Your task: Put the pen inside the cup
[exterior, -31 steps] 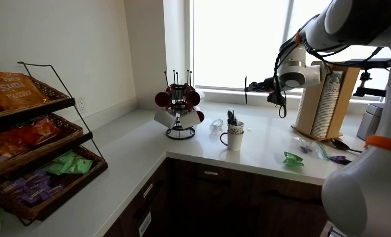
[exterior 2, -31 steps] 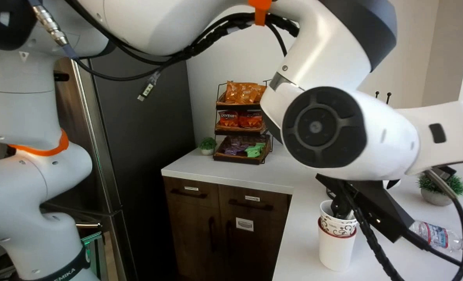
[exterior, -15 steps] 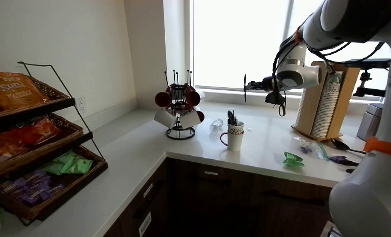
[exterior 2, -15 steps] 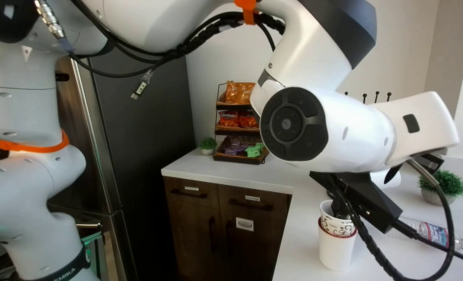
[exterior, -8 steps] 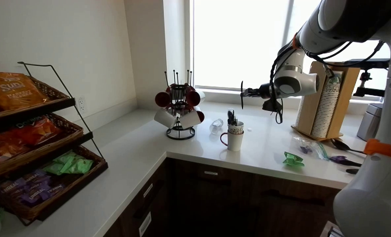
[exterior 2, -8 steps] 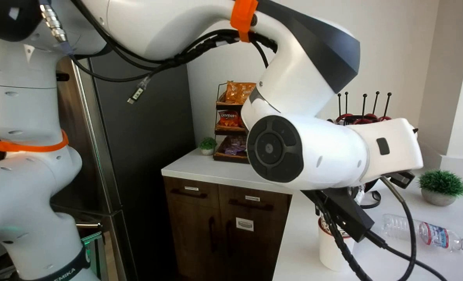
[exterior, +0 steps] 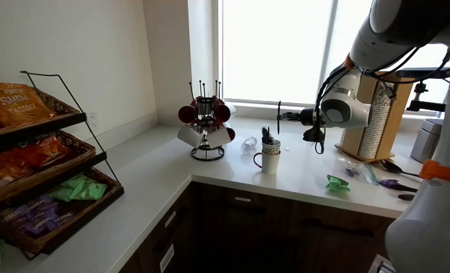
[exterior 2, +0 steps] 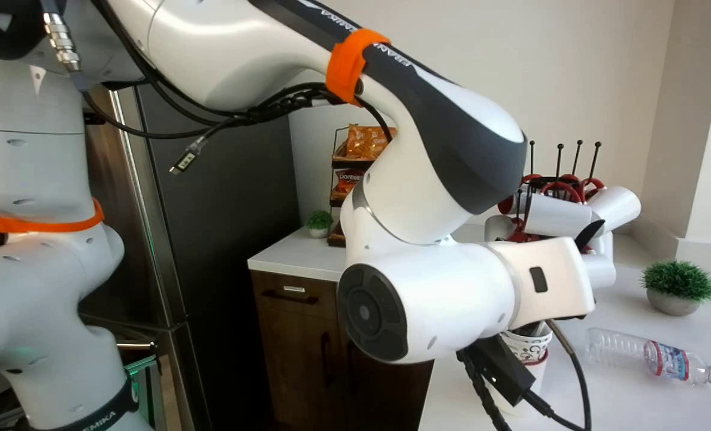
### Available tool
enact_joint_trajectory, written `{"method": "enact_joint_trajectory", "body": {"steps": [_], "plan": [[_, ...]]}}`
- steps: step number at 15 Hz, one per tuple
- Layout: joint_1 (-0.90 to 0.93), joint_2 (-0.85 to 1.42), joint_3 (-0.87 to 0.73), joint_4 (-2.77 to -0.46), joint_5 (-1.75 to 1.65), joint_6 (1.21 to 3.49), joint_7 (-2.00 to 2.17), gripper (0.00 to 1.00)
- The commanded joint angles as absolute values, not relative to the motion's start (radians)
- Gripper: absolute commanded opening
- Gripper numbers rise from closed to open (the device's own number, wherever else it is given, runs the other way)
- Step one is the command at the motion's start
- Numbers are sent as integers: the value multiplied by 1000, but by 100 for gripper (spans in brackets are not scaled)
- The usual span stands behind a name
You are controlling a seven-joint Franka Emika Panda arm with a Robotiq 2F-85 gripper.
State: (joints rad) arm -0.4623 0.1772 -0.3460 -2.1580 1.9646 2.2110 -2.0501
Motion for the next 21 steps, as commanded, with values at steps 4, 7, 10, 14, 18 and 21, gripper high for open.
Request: {"method": "enact_joint_trajectory", "body": {"steps": [4, 7, 10, 14, 18, 21], "plan": [[-425, 139, -375, -2283, 1995, 2129, -2147, 3], [-417, 141, -379, -2301, 2005, 2108, -2190, 3], [-412, 146, -381, -2315, 2023, 2096, -2240, 3], [-409, 153, -384, -2323, 2087, 2089, -2326, 3], [-407, 163, -384, -2326, 2133, 2089, -2372, 3], [-400, 179, -384, -2337, 2173, 2088, -2437, 3]]}}
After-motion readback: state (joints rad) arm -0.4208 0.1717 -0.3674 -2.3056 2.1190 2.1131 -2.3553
